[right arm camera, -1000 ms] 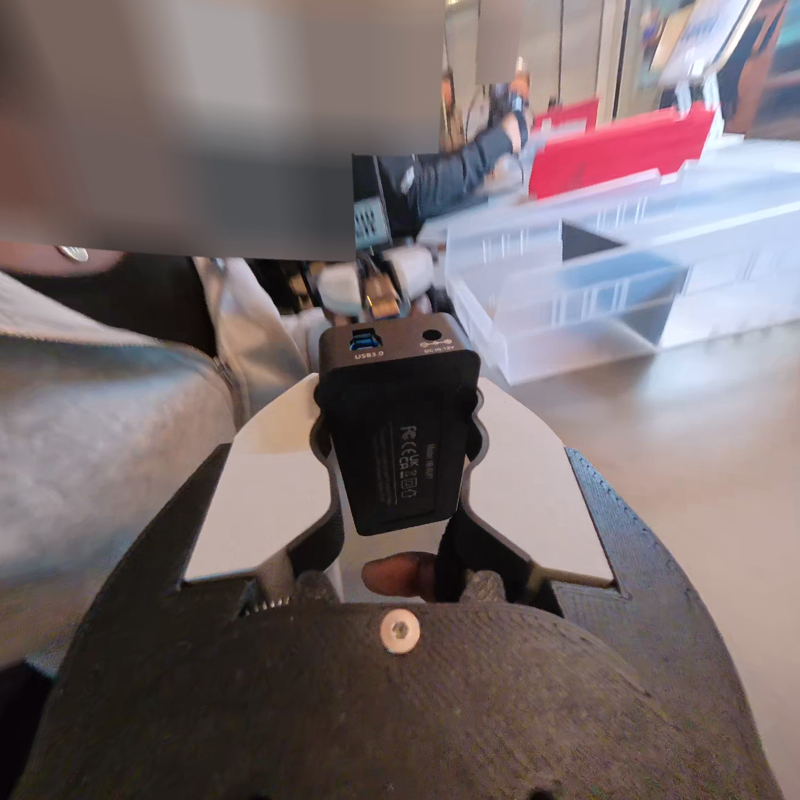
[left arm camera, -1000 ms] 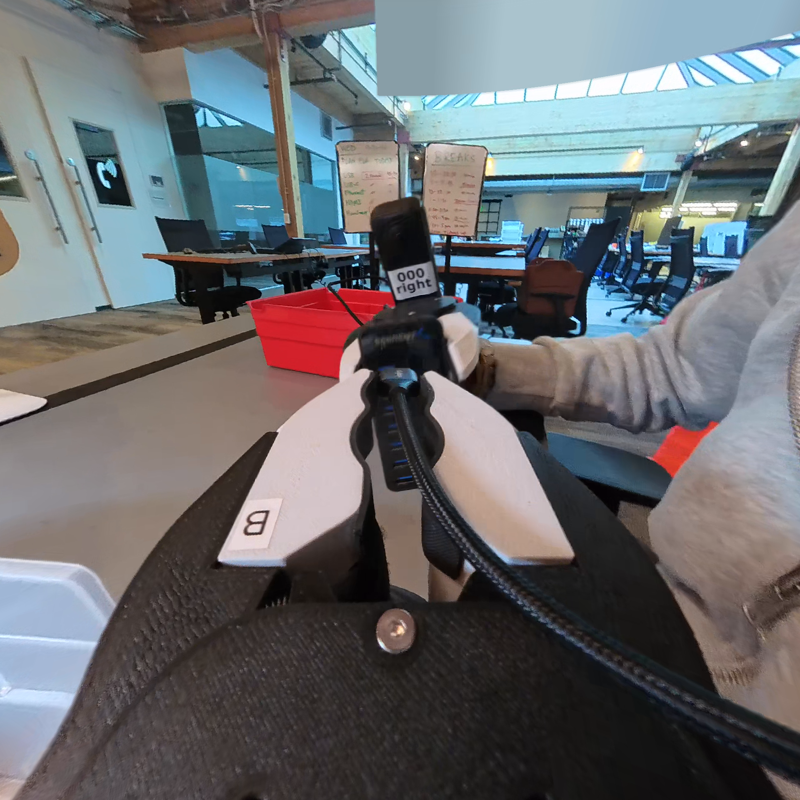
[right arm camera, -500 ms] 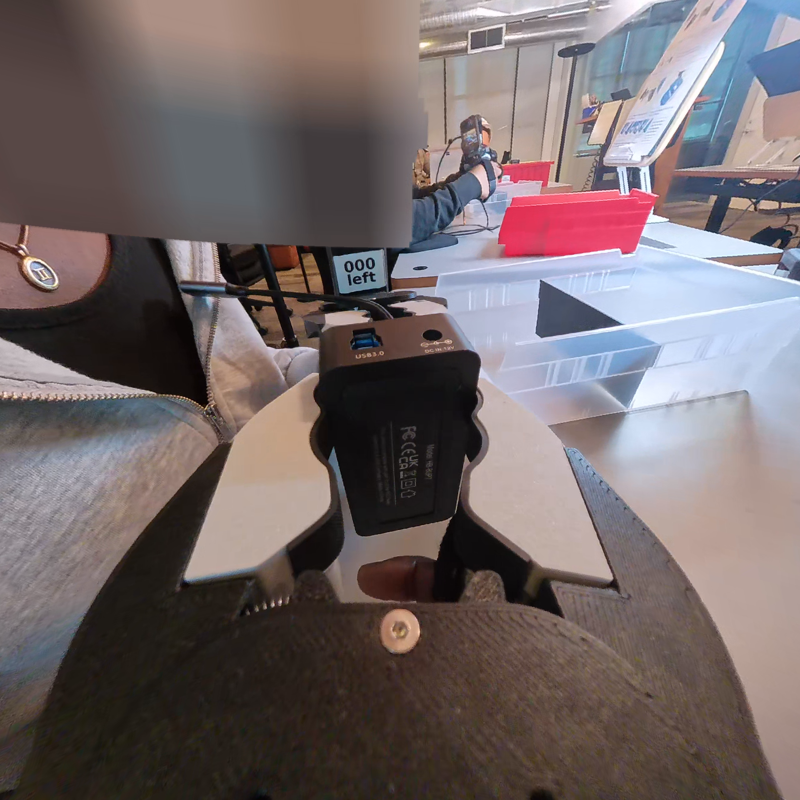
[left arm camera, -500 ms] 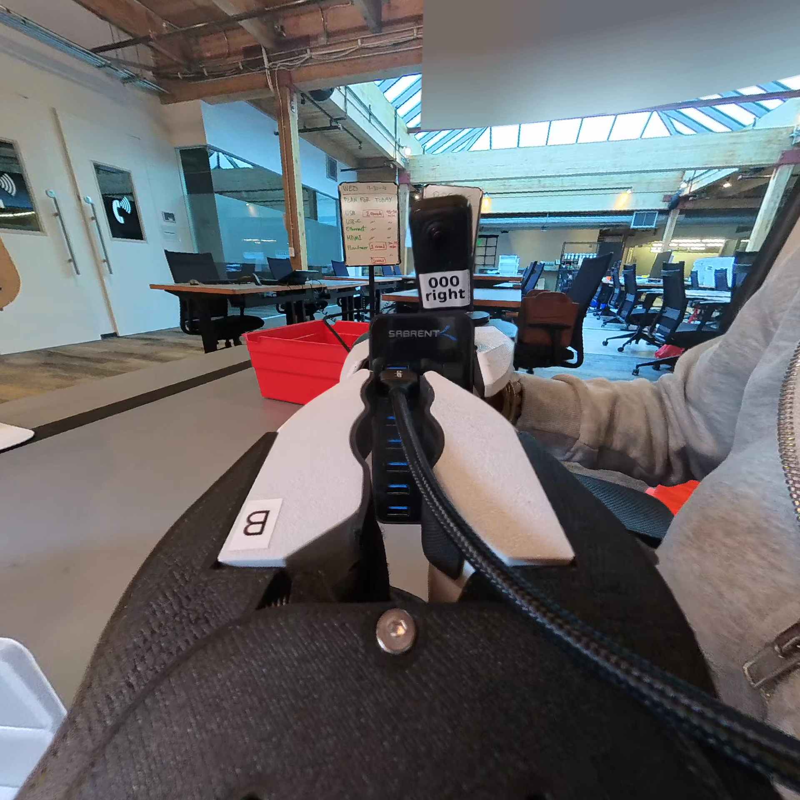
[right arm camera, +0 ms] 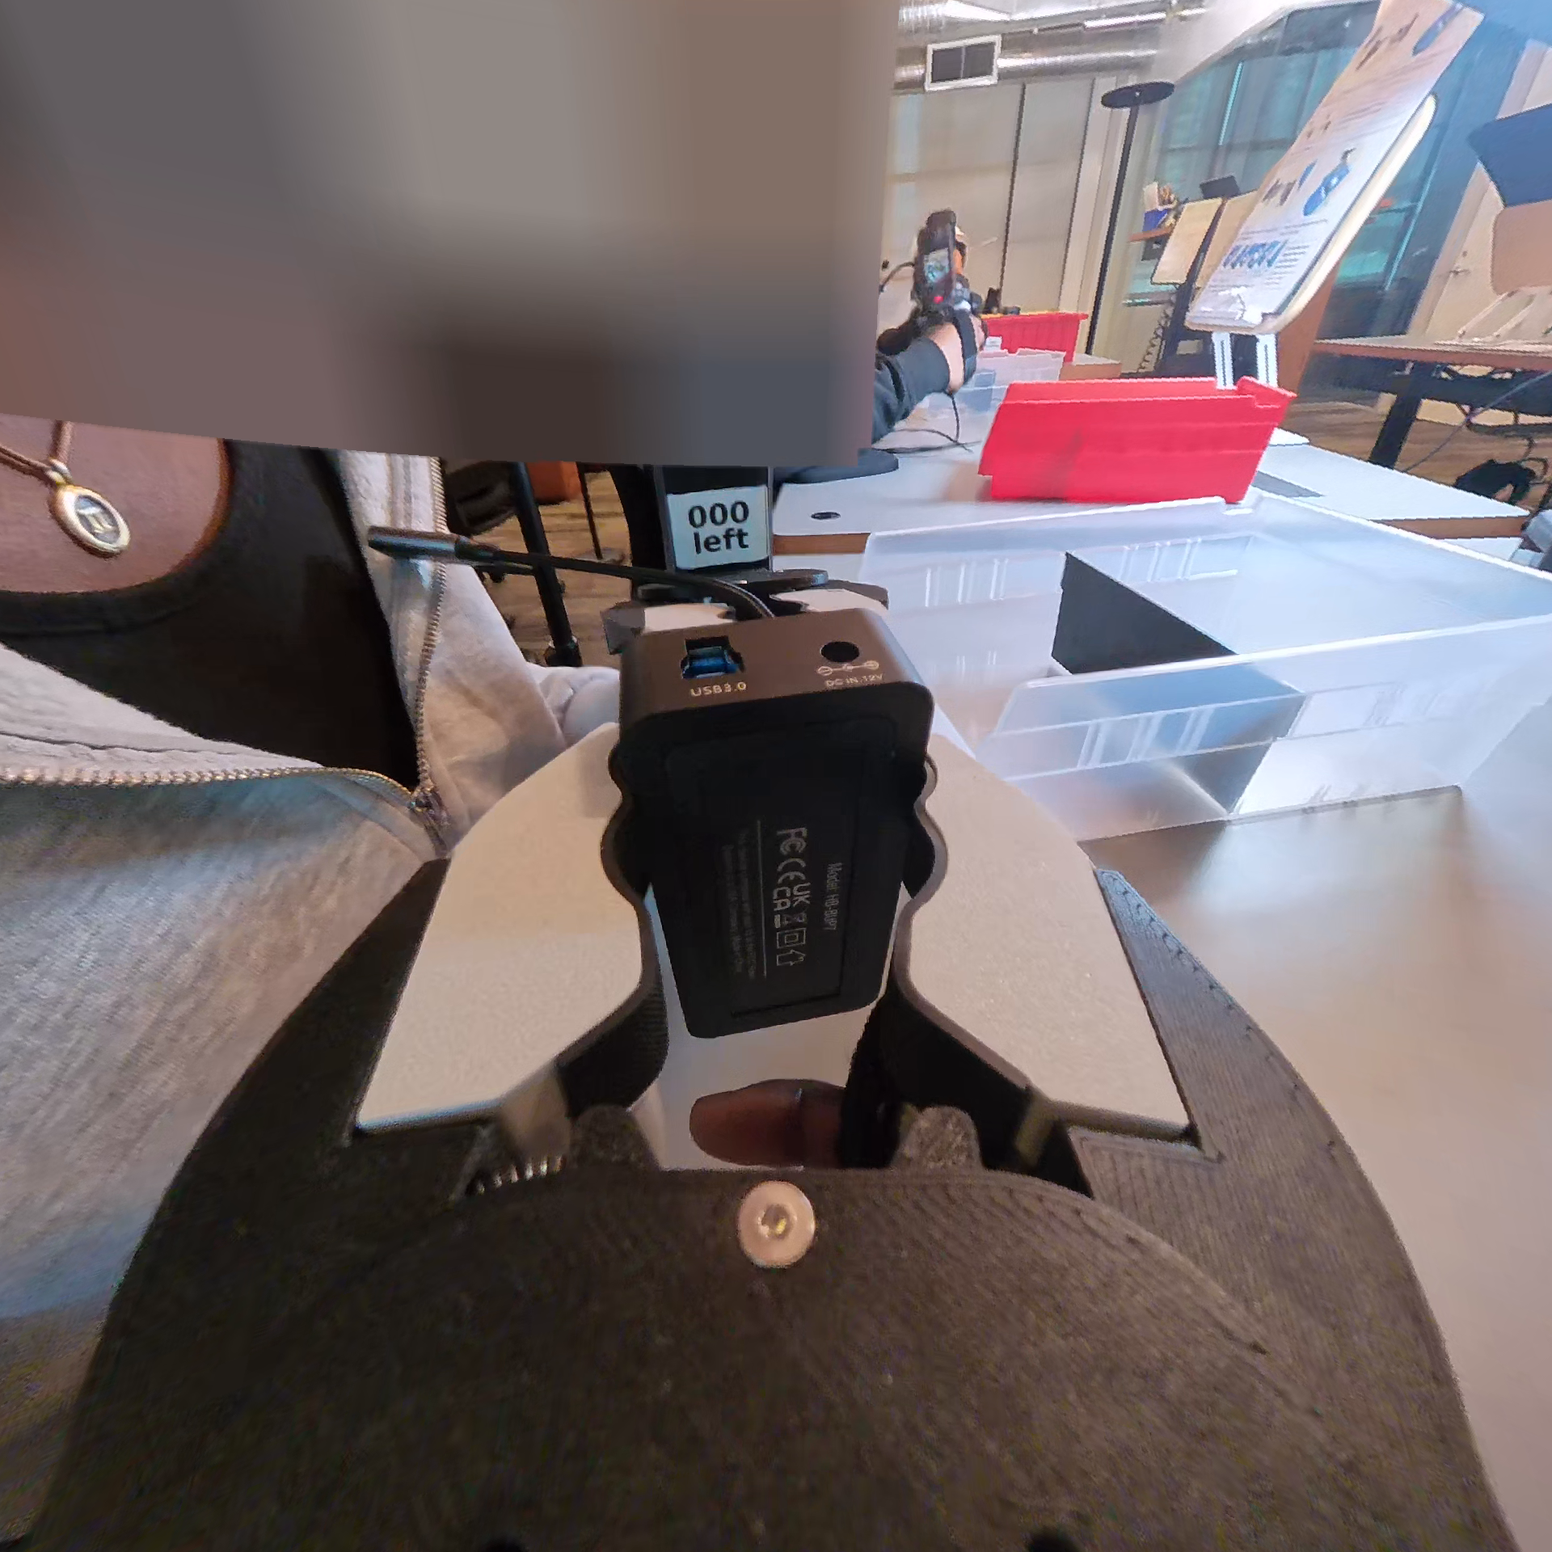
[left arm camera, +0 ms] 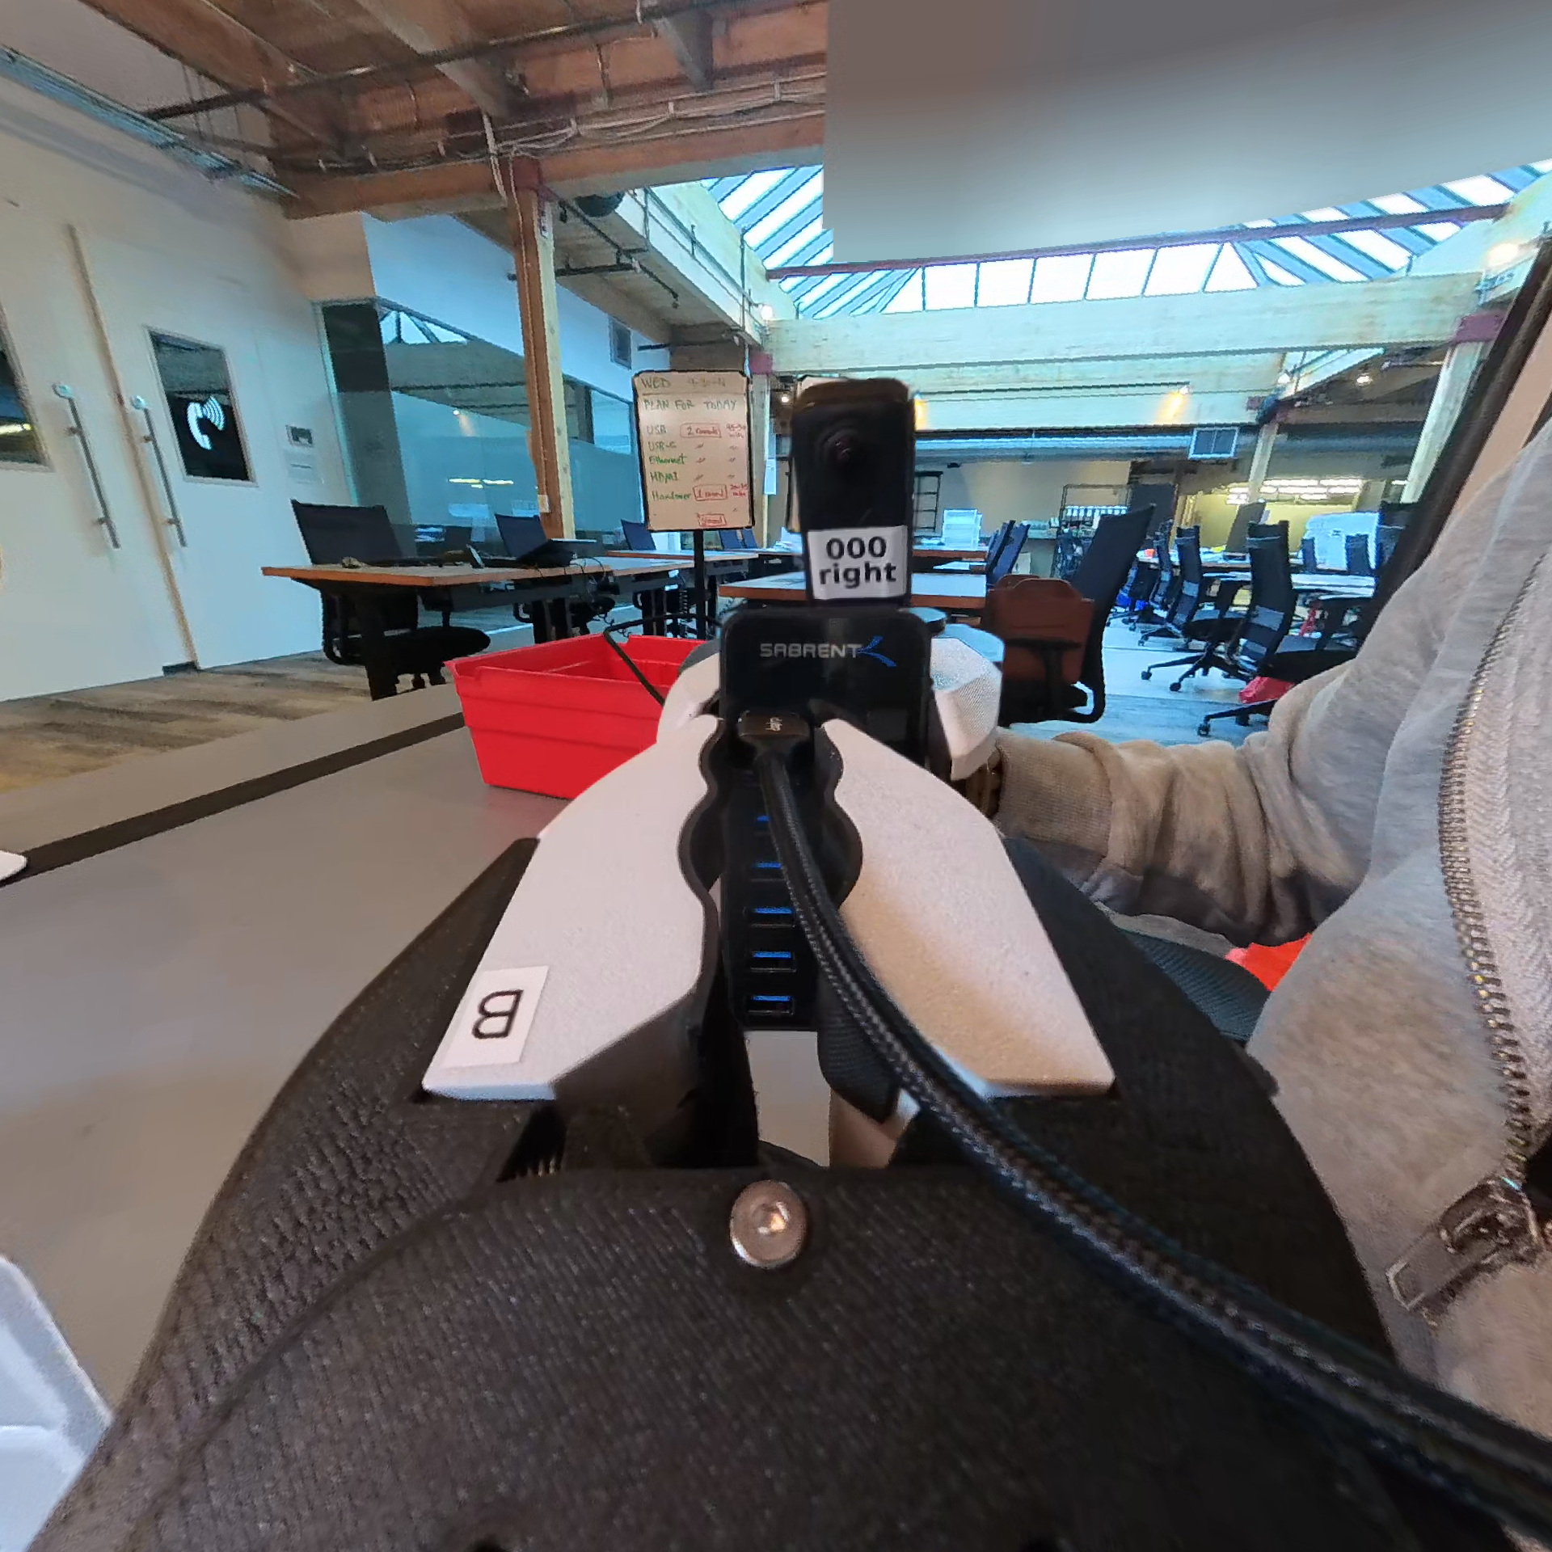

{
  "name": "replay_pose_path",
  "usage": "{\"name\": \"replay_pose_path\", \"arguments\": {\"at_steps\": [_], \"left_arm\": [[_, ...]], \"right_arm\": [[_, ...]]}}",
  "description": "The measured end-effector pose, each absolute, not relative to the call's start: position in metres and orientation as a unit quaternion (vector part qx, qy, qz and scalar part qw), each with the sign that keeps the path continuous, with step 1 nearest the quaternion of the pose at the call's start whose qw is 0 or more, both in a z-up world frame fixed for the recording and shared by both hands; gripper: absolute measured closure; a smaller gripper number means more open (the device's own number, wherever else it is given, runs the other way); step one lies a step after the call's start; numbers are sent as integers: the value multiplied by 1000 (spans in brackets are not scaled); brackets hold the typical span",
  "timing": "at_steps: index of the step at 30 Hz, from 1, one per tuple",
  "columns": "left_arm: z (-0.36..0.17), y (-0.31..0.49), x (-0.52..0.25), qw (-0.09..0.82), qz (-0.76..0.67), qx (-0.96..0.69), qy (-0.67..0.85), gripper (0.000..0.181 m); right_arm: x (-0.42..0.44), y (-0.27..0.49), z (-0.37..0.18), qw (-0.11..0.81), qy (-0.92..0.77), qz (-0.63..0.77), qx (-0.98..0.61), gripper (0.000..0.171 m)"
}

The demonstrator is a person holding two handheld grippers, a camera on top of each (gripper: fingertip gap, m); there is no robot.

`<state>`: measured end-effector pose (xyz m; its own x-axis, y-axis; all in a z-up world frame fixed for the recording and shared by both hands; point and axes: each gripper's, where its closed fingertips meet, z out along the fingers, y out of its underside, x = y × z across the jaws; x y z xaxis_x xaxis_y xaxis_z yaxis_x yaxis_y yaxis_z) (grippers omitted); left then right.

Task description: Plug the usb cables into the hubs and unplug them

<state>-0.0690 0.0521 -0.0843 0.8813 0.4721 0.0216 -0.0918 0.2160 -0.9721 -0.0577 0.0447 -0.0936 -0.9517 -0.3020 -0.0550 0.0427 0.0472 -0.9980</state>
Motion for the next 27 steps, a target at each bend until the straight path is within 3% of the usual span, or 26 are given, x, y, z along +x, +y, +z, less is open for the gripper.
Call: {"name": "replay_pose_path", "arguments": {"at_steps": [13,18,22,27], "left_arm": [[-85,47,-68,774,134,-595,-169,162],[-81,34,-74,784,132,-578,-183,128],[-76,9,-77,776,199,-569,-185,128],[-58,-17,-80,798,233,-518,-199,127]], "right_arm": [[-53,32,-97,90,732,-670,-87,110],[-63,45,-50,14,688,-721,-82,110],[-96,93,6,-102,633,-767,-19,110],[-161,195,68,-340,535,-762,131,110]]}}
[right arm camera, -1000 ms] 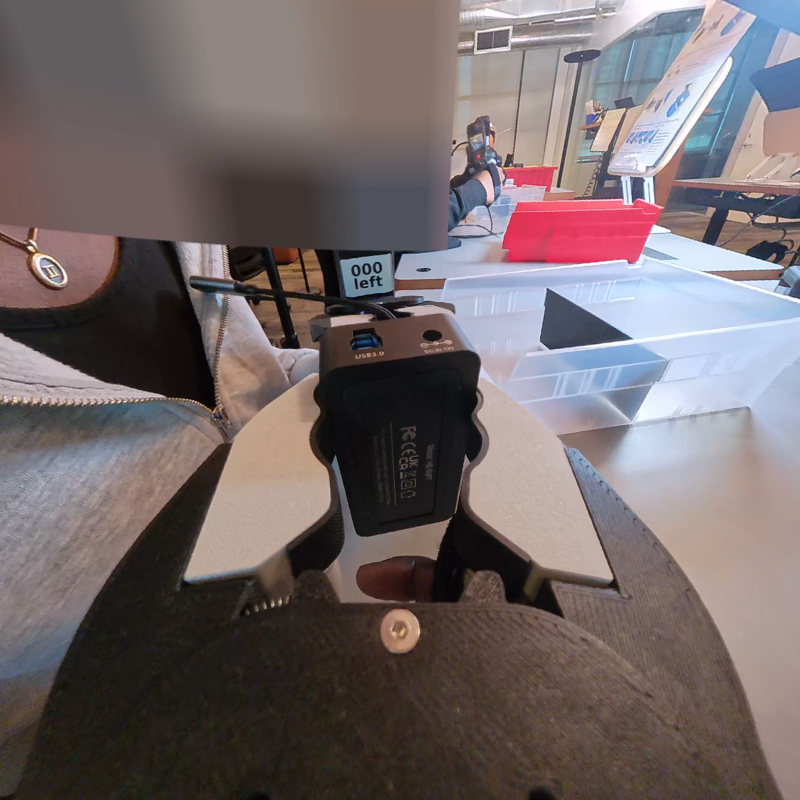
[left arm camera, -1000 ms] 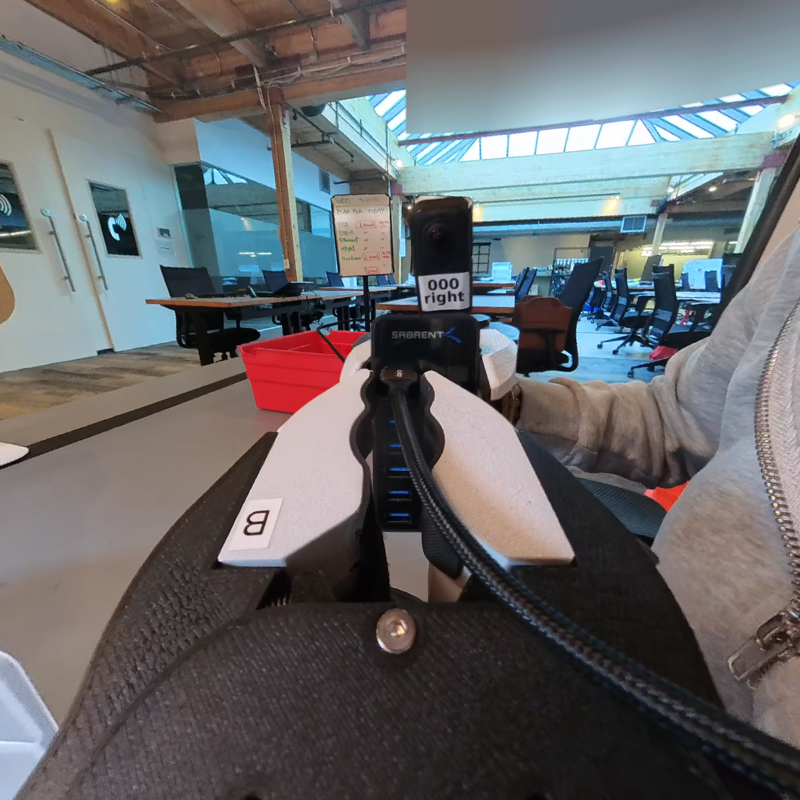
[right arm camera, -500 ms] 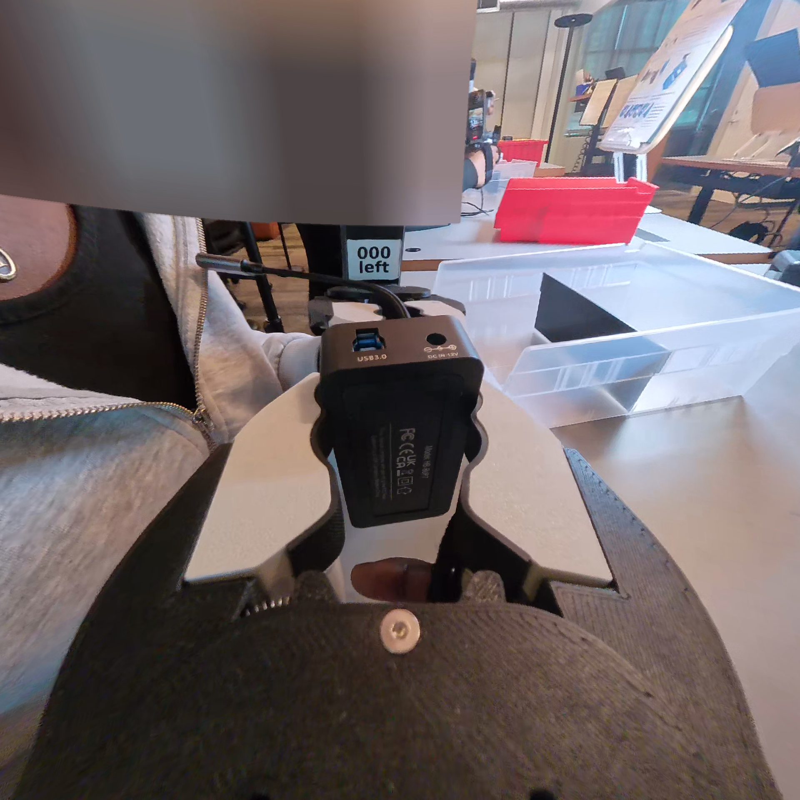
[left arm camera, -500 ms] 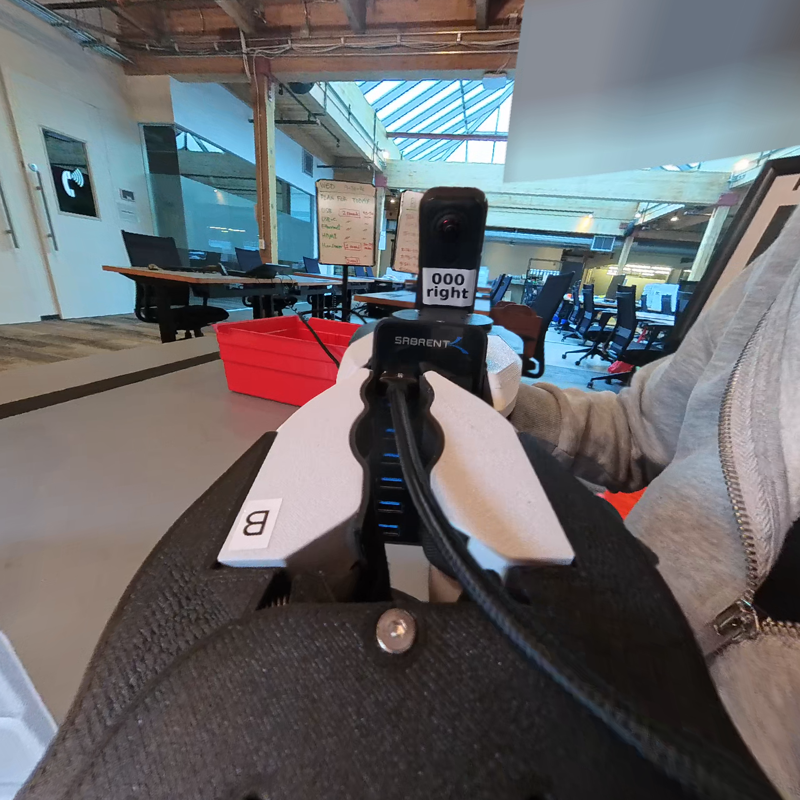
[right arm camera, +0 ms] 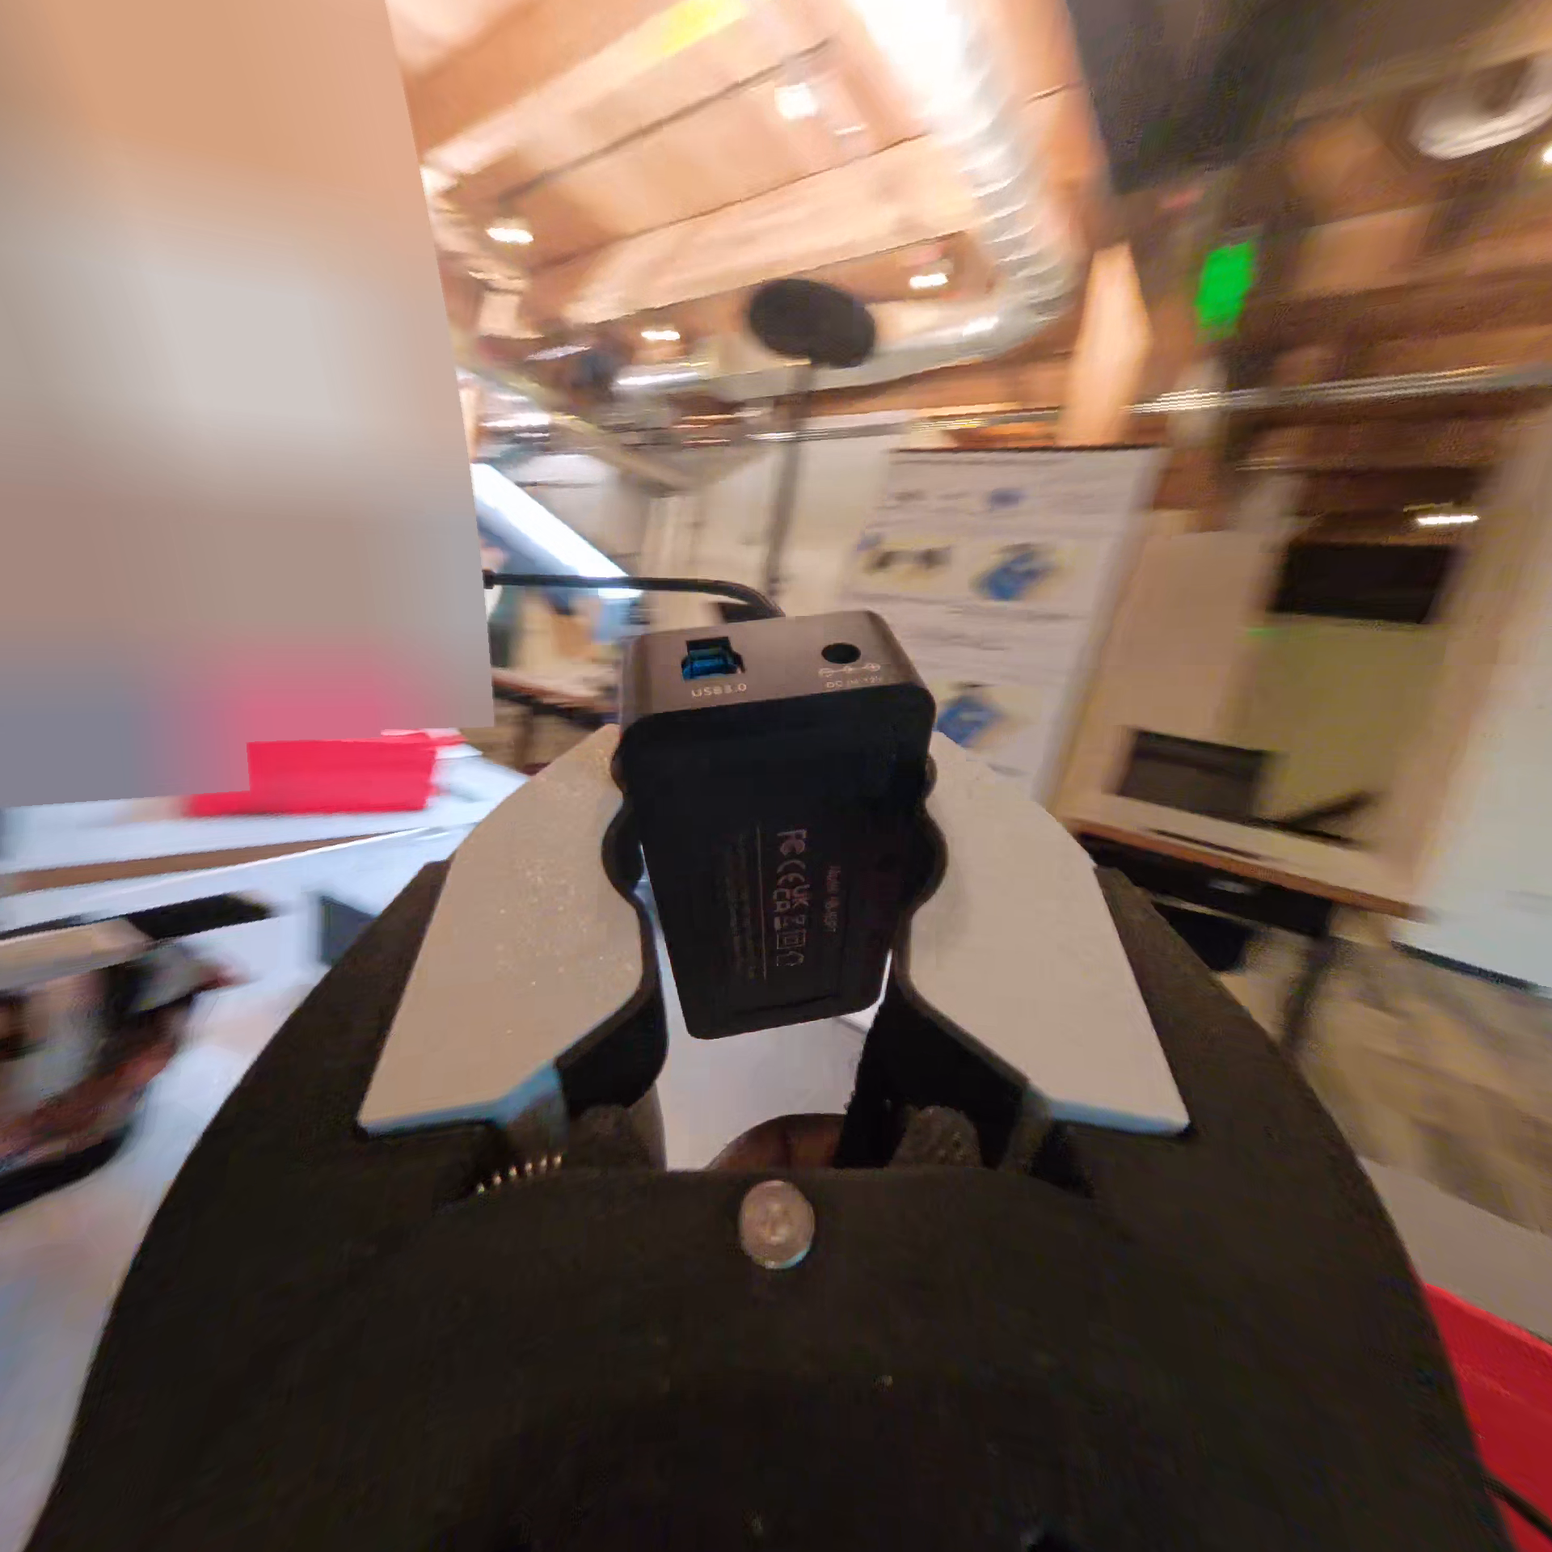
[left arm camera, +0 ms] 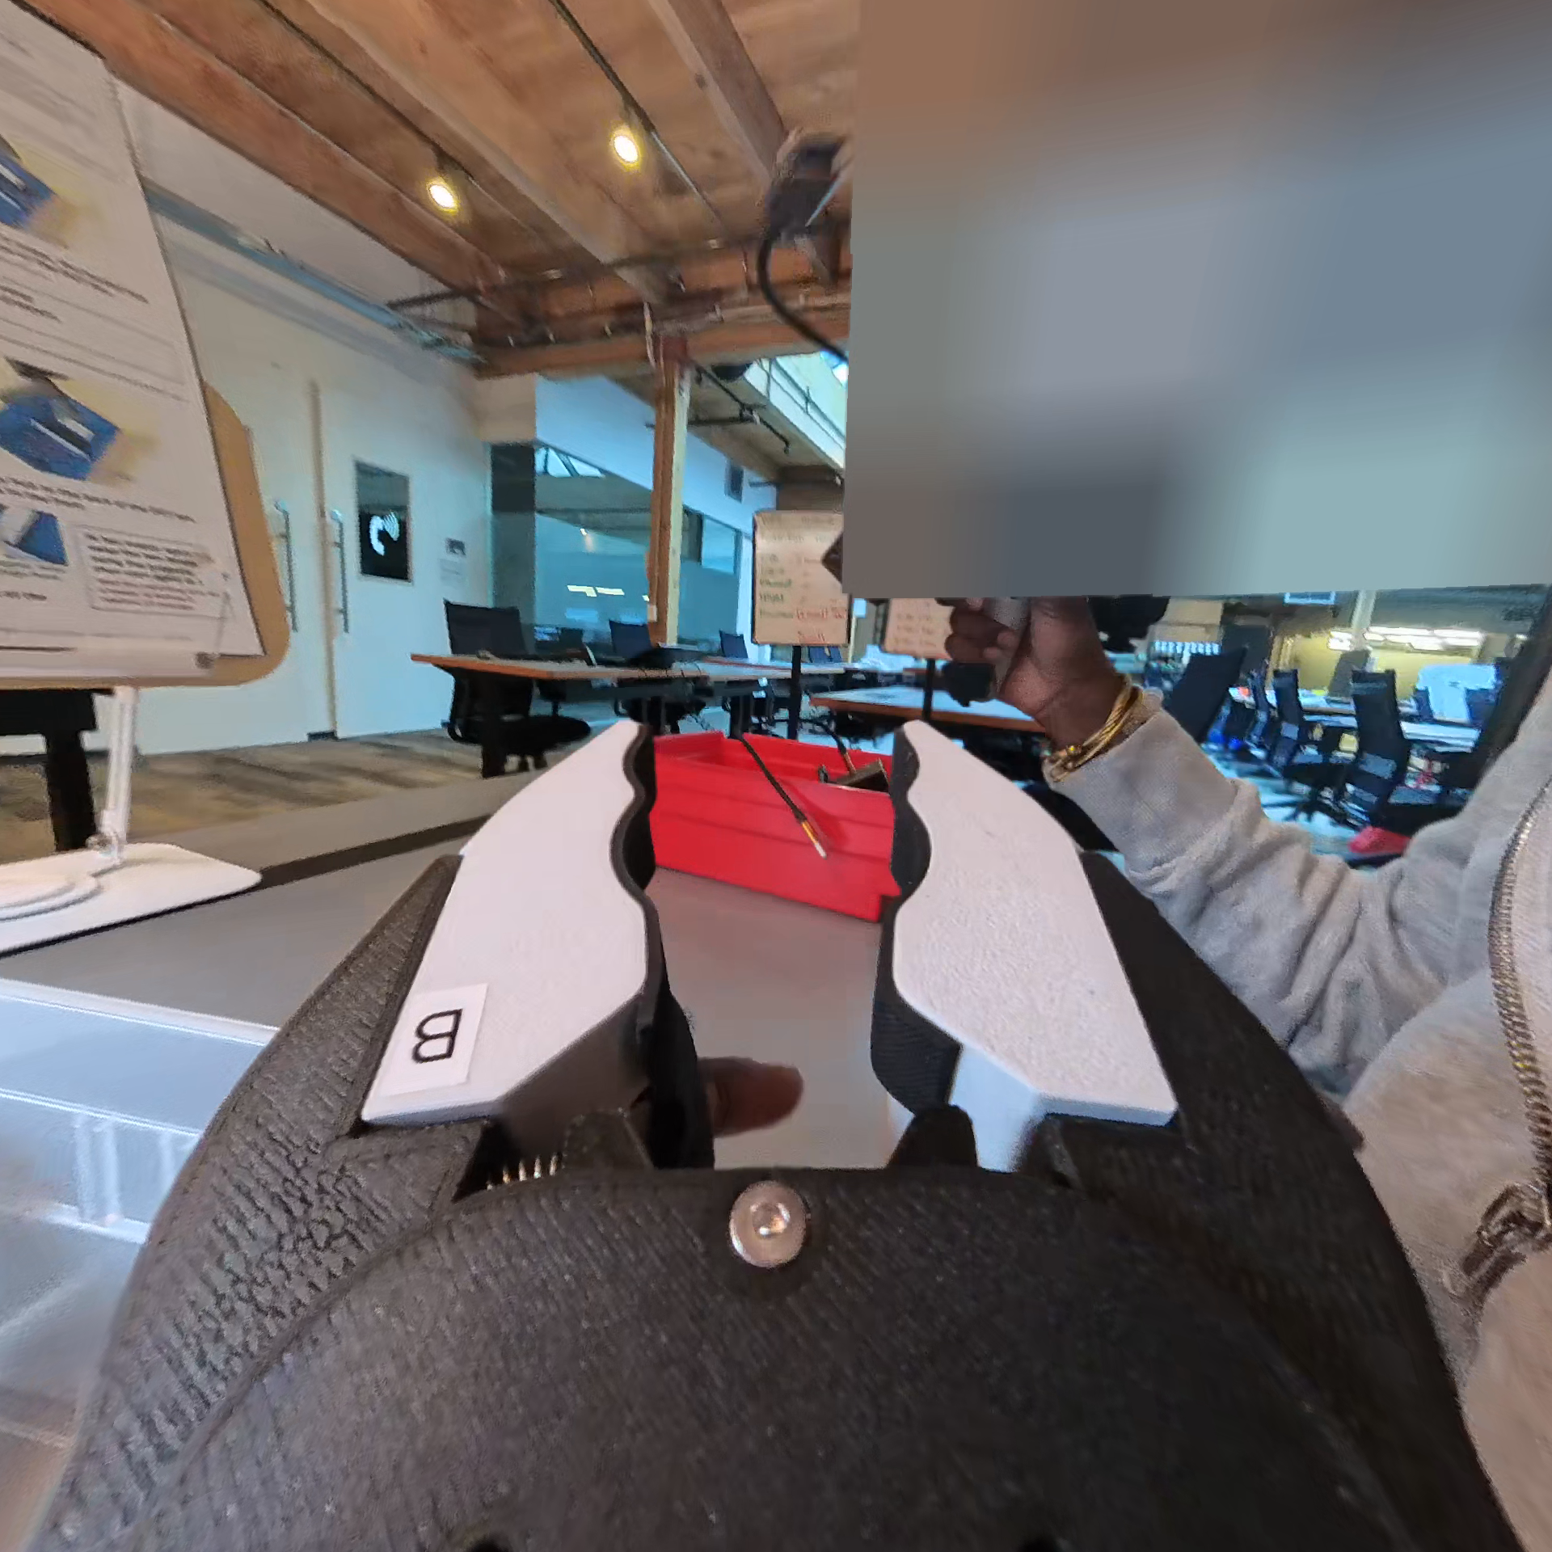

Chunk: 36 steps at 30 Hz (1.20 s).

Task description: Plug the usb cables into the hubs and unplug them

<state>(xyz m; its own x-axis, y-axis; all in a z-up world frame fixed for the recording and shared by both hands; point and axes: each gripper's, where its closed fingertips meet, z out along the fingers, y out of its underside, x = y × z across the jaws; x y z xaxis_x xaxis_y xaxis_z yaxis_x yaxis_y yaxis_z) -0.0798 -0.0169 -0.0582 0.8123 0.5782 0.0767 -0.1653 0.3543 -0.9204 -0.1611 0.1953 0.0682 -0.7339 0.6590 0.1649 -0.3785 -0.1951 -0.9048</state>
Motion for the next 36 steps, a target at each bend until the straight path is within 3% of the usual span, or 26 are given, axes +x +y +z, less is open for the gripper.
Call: {"name": "replay_pose_path", "arguments": {"at_steps": [4,9,16,21,25,28,36], "left_arm": [[-52,-18,-79,797,290,-500,-174,119],[-53,-8,-74,767,327,-535,-136,116],[-53,-8,-68,769,278,-560,-134,116],[-49,-19,-69,764,288,-559,-140,116],[-51,-25,-70,760,295,-560,-146,116],[-50,-28,-71,762,292,-558,-152,116],[-39,-58,-77,746,298,-553,-220,100]], "right_arm": [[-218,274,66,450,-488,692,-283,110],[-270,324,-11,402,-495,607,-474,109],[-296,355,-77,406,-484,515,-579,110],[-295,378,-78,433,-416,522,-606,110],[-303,354,-99,350,-492,513,-610,104],[-302,333,-121,303,-578,456,-604,90],[-257,344,-85,410,-522,516,-542,77]]}}
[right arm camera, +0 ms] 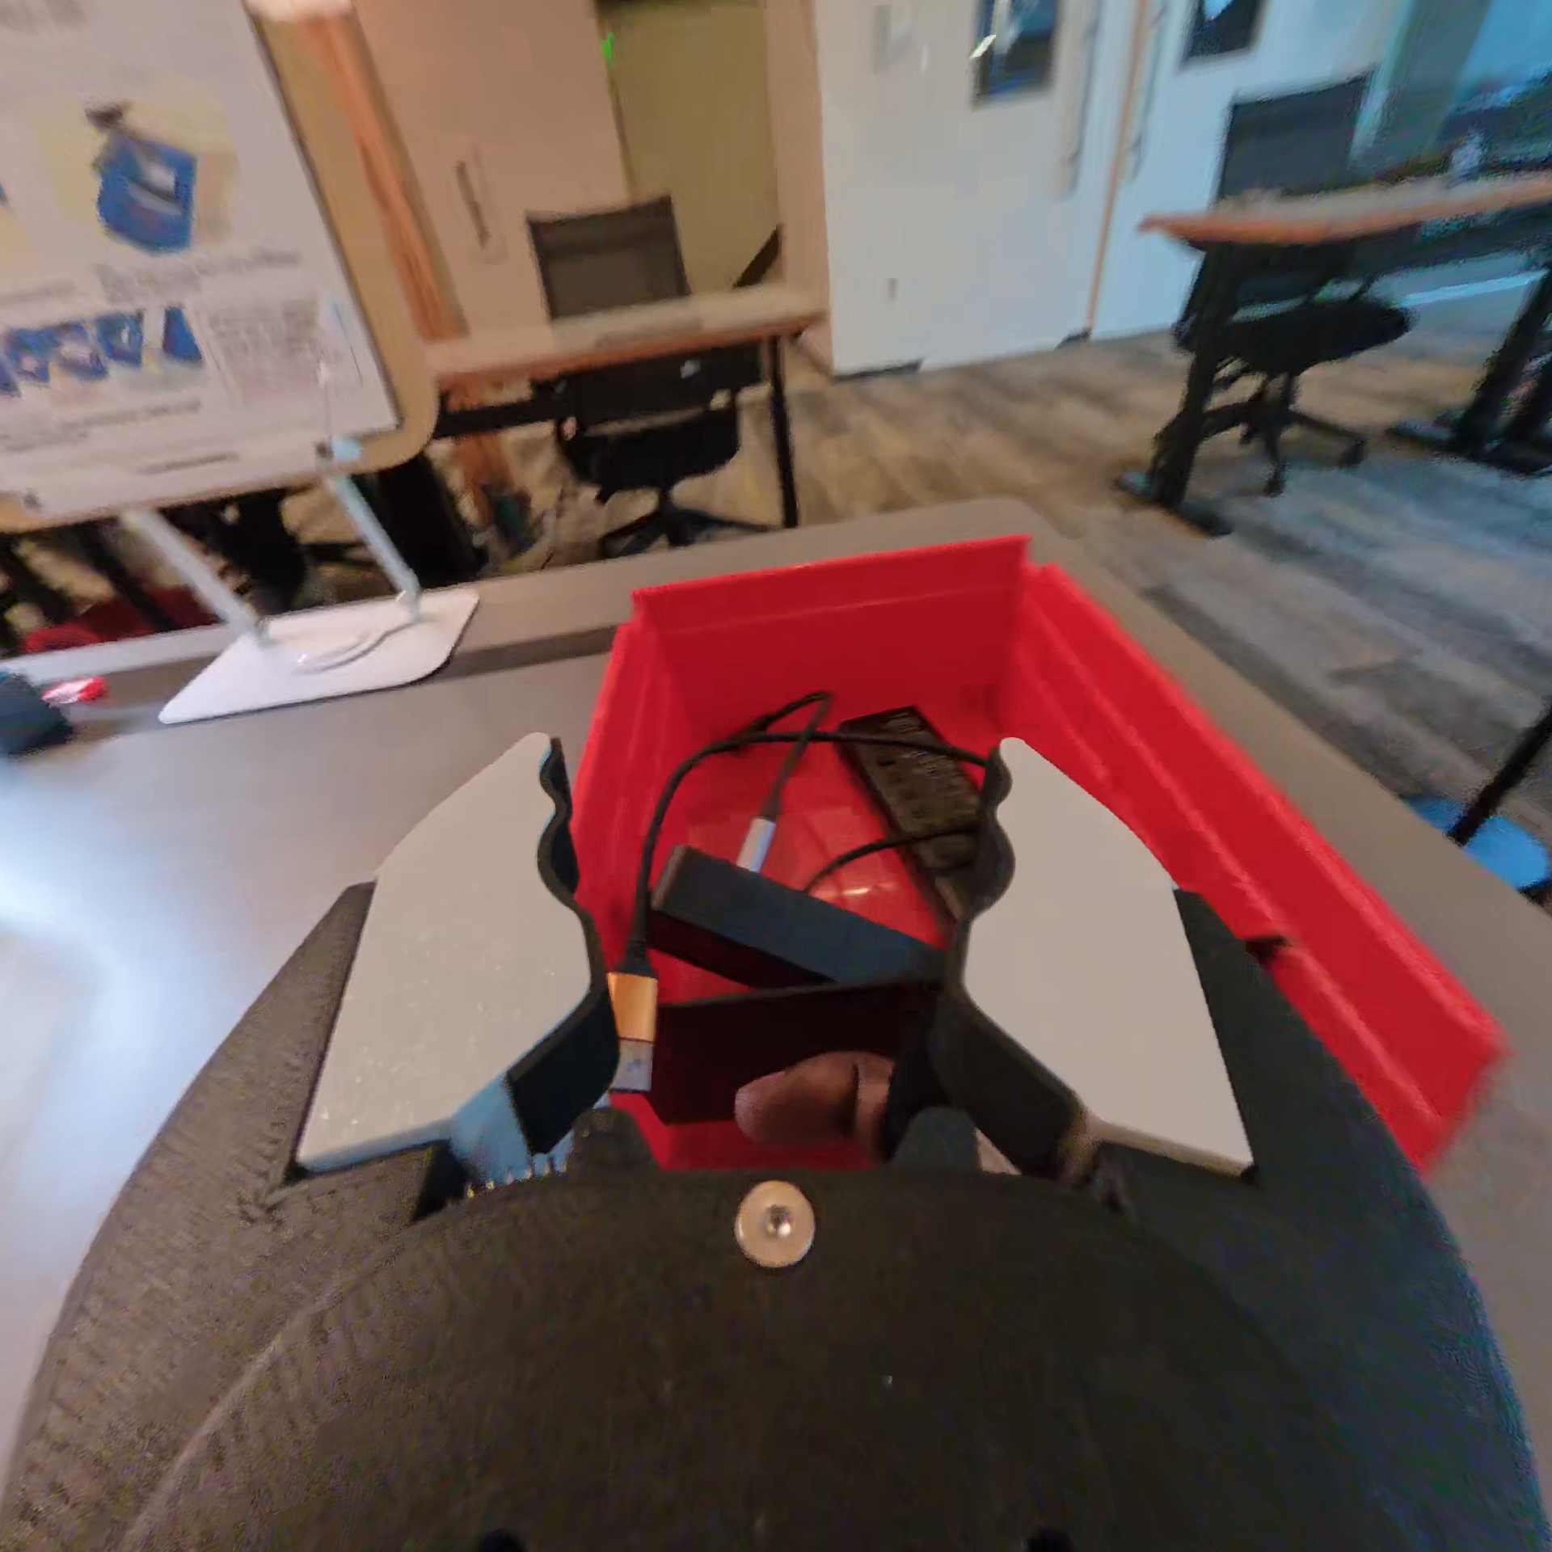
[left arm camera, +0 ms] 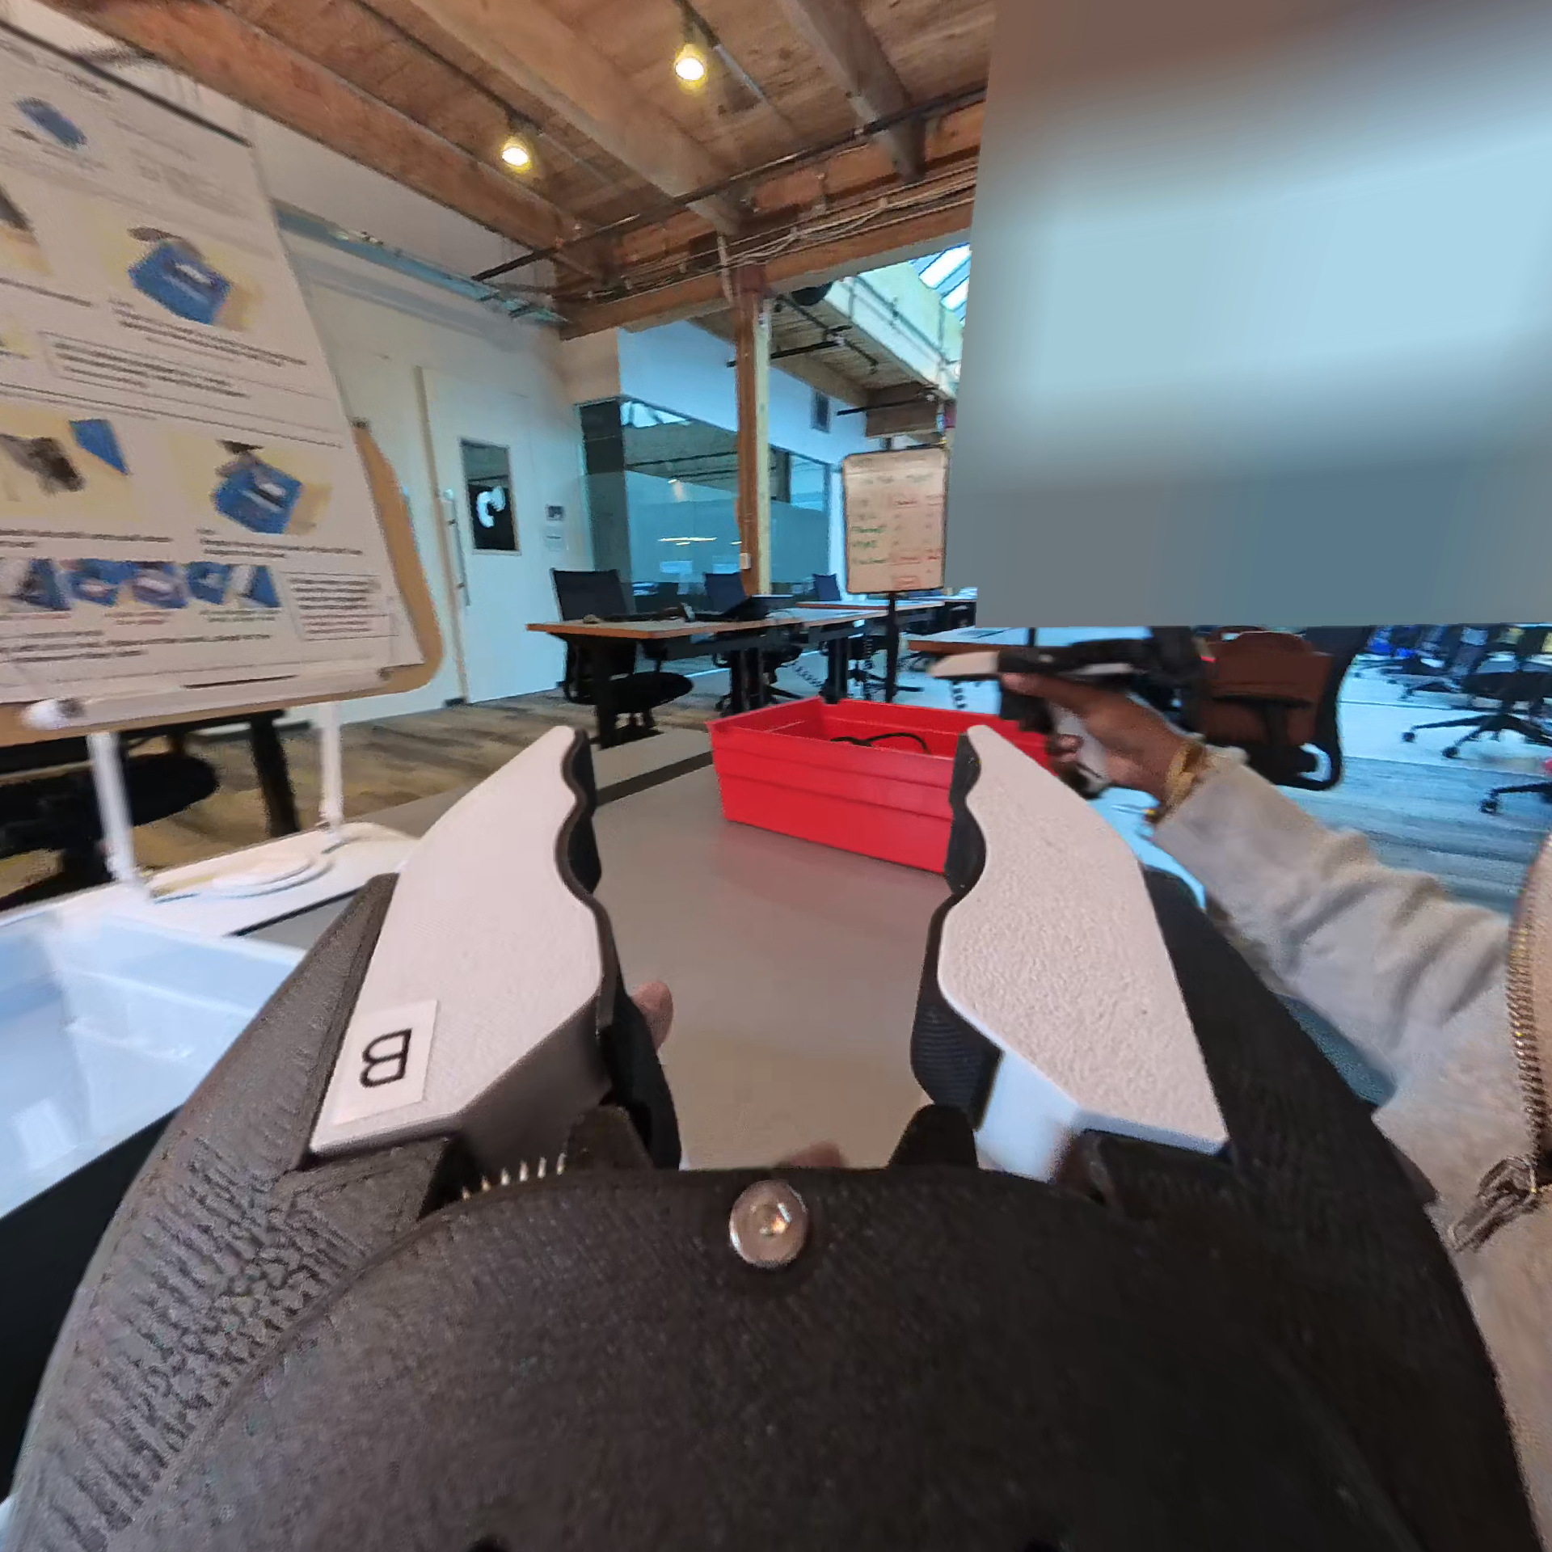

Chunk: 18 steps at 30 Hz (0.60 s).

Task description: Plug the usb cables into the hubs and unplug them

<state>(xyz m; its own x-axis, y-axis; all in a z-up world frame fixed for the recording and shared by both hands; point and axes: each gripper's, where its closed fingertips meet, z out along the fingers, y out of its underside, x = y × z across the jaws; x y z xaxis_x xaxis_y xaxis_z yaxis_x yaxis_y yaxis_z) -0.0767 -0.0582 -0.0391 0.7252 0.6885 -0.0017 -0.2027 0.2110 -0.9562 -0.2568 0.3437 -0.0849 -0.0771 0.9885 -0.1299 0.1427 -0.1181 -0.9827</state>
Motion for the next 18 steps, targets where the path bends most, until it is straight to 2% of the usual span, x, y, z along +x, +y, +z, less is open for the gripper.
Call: {"name": "replay_pose_path", "arguments": {"at_steps": [4,6,9,12,18], "left_arm": [[-30,-119,-81,701,363,-536,-298,100],[-31,-161,-80,663,397,-529,-351,100],[-51,-224,-76,571,429,-539,-446,100],[-91,-269,-72,467,418,-574,-527,100],[-147,-287,-74,435,330,-598,-587,100]], "right_arm": [[-213,420,-92,509,-442,450,-585,78],[-195,458,-111,523,-438,392,-618,82],[-180,482,-141,493,-470,350,-643,82],[-185,475,-156,439,-483,398,-645,89],[-222,461,-163,390,-533,415,-626,106]]}}
